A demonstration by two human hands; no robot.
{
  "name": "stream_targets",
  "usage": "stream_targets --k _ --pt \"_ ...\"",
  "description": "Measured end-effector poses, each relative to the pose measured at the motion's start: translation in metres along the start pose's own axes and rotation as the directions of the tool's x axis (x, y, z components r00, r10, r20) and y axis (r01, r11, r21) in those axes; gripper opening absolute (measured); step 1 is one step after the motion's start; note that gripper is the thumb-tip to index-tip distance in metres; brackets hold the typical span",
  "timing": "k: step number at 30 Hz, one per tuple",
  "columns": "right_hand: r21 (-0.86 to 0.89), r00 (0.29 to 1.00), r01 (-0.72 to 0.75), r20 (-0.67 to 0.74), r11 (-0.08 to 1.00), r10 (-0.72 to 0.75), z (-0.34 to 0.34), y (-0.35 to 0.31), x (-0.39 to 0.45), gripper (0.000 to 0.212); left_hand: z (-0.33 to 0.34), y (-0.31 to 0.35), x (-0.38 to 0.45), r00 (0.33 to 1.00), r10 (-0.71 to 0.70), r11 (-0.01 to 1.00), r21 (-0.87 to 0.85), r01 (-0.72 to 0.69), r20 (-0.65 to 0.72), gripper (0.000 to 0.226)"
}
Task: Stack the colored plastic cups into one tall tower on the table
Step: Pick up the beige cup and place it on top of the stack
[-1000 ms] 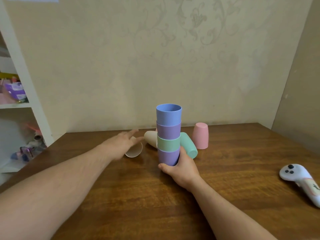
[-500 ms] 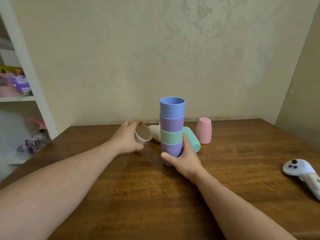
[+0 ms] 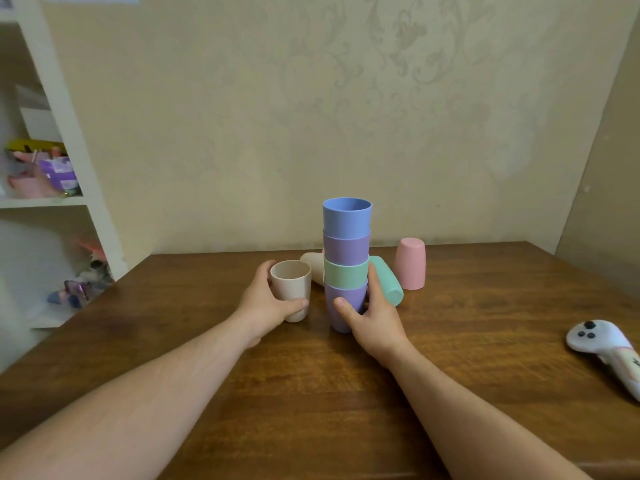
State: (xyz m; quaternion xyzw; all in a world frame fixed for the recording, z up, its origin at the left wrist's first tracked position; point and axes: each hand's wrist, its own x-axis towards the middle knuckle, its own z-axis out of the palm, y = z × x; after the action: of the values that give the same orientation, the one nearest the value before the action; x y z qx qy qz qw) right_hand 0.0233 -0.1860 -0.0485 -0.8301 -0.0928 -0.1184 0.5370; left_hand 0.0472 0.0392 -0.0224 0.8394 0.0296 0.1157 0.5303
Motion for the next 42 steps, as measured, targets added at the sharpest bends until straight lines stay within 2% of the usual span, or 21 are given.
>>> stream_targets --k 2,5,9,13,17,19,22,25,29,33,38,42 --pt "0.000 1.000 -0.002 -0.004 1.000 0.002 0.001 0.001 0.000 0.085 0.002 -0.003 -0.004 0.999 -0.050 0.999 -0.021 0.050 0.014 0.094" --pt "0.001 1.000 0.015 -0.022 1.000 -0.015 0.002 0.001 -0.001 0.081 0.005 0.004 -0.006 0.996 -0.064 0.993 -0.103 0.058 -0.054 0.080" --pt "0.014 0.999 0.030 -0.025 0.999 -0.030 0.002 0.002 -0.001 0.080 -0.001 0.067 0.004 0.978 0.062 0.933 -0.336 -0.128 -0.201 0.065" --pt "0.011 1.000 0.005 -0.016 1.000 -0.004 0.001 0.000 -0.001 0.082 -0.009 0.155 0.013 0.937 0.153 0.847 -0.447 -0.288 -0.314 0.080" --pt "0.005 1.000 -0.017 -0.003 1.000 0.017 0.001 -0.002 -0.002 0.081 -0.006 0.199 0.009 0.900 0.292 0.842 -0.360 -0.402 -0.323 0.052" --pt "0.010 1.000 -0.018 -0.009 1.000 0.018 0.001 -0.002 -0.002 0.082 0.001 0.205 0.005 0.905 0.321 0.863 -0.308 -0.401 -0.279 0.051" --pt "0.014 1.000 -0.012 -0.015 1.000 0.012 0.002 0.000 -0.001 0.084 0.013 0.191 0.001 0.936 0.308 0.916 -0.214 -0.339 -0.168 0.054" --pt "0.013 1.000 -0.011 -0.015 1.000 0.011 0.002 0.000 -0.001 0.084 0.021 0.167 -0.001 0.952 0.298 0.937 -0.169 -0.304 -0.065 0.045" --pt "0.022 1.000 -0.005 -0.005 1.000 0.005 0.001 0.000 -0.001 0.084 0.024 0.159 -0.005 0.956 0.290 0.936 -0.192 -0.294 -0.052 0.041" --pt "0.023 1.000 -0.001 -0.007 1.000 0.001 0.002 0.001 -0.001 0.086 0.021 0.162 -0.002 0.955 0.294 0.945 -0.139 -0.295 -0.029 0.035" --pt "0.023 1.000 -0.002 0.000 1.000 0.002 0.002 0.001 -0.001 0.081 0.020 0.162 -0.003 0.964 0.267 0.958 -0.112 -0.265 0.006 0.044" --pt "0.019 1.000 0.001 -0.001 1.000 -0.001 0.002 0.001 0.000 0.082 0.021 0.165 -0.002 0.964 0.267 0.957 -0.123 -0.264 0.003 0.095"
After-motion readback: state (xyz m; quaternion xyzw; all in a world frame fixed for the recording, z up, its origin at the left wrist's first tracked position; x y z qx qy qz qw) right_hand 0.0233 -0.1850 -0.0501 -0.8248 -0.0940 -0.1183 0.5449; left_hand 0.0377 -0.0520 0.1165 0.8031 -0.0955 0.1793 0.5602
